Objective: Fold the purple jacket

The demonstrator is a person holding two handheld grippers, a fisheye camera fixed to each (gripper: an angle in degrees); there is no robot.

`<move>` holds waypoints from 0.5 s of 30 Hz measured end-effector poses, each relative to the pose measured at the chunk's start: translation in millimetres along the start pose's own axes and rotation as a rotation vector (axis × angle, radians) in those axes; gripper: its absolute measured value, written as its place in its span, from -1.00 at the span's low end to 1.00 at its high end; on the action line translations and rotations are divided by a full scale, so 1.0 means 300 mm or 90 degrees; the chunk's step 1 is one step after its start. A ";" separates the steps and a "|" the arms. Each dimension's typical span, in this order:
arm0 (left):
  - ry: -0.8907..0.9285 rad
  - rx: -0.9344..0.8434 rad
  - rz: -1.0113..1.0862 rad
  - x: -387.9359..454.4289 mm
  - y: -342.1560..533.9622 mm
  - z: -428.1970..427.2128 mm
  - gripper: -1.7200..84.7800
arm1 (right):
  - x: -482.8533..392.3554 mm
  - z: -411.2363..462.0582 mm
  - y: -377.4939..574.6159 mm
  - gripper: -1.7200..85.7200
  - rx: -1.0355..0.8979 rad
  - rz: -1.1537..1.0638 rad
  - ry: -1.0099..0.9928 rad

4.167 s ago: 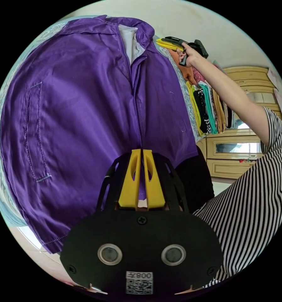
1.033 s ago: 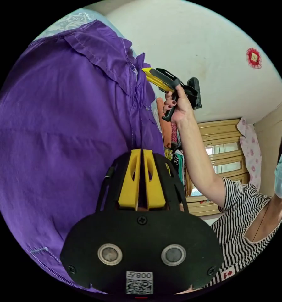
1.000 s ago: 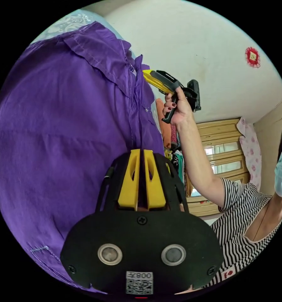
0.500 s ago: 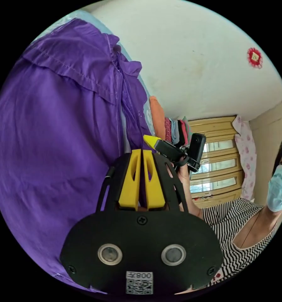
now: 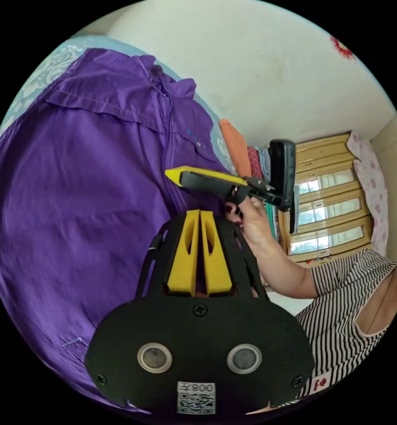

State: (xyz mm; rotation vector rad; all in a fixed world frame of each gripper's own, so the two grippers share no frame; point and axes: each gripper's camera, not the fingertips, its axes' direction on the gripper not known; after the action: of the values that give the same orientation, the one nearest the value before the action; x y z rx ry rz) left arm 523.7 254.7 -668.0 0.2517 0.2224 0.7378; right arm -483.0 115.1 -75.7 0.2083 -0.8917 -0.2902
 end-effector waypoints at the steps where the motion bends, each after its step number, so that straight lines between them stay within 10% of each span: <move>1: -0.031 -0.006 0.008 0.008 0.006 0.016 -0.95 | 0.003 -0.005 0.003 -0.96 -0.004 -0.001 -0.004; 15: -0.038 0.006 0.031 0.115 -0.007 -0.019 -0.96 | 0.056 -0.114 0.061 -0.96 0.040 0.046 0.011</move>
State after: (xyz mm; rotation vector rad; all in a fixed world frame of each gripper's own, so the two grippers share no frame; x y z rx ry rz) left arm 548.3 277.6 -677.8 0.2880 0.1629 0.7769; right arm -443.2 128.8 -78.9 0.2360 -0.8900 -0.1931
